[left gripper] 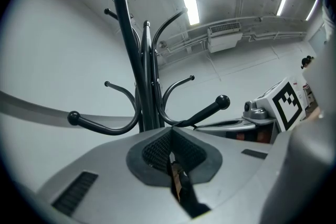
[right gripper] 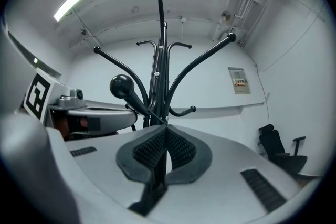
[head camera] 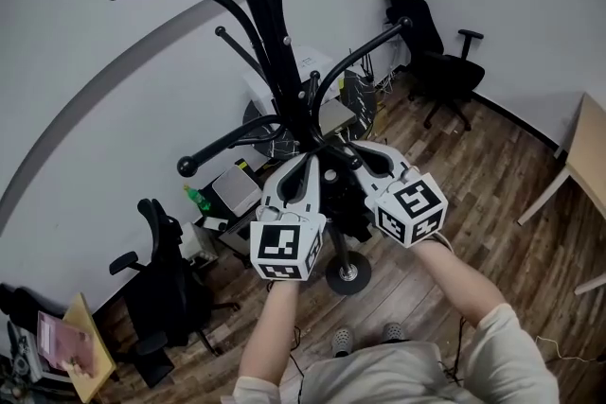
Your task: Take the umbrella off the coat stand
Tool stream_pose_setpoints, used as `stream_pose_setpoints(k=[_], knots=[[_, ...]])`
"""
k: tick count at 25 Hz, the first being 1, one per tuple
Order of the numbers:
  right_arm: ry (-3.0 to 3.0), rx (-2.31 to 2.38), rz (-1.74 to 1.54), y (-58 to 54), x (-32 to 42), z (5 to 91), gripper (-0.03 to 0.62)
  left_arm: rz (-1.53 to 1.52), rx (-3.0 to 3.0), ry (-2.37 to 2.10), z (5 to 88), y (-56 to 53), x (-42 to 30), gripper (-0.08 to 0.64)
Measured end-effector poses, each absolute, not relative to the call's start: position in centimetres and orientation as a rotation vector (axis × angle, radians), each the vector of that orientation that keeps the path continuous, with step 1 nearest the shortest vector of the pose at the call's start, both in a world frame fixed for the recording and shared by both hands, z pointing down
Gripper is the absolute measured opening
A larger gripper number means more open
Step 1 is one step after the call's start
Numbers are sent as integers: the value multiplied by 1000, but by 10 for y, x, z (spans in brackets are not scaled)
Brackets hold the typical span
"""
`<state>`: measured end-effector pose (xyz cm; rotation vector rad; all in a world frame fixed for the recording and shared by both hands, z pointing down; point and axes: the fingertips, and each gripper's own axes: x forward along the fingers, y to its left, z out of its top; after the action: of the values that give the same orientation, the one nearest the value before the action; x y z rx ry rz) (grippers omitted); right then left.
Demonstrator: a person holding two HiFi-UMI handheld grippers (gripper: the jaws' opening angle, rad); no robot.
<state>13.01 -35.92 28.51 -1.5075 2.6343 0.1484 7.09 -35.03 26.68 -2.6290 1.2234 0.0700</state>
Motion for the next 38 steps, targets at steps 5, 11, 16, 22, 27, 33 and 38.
stream_pose_setpoints(k=[5,11,16,22,27,33,38], knots=[[2636,-1488,140,-358,132,282,8,51,-2612,1228,265,-350,73,21],[2634,-1461,150,-359,132,272,8,34,-2584,1226,258,-348,69,21],[2637,-1437,128,-360,127,273,9,29,-2581,1227,258,-350,67,21],[2642,-1429,129,-359,129,270,9,23,-2604,1191,256,-348,69,21],[2604,-1410,111,-354,130,263,9,38,-2609,1176,249,-343,70,21],[2605,-1420,159,-350,129,259,9,43,-2602,1166,244,-336,72,21],[2623,-1434,215,-348,128,258,9,48,-2597,1178,244,-335,70,21]])
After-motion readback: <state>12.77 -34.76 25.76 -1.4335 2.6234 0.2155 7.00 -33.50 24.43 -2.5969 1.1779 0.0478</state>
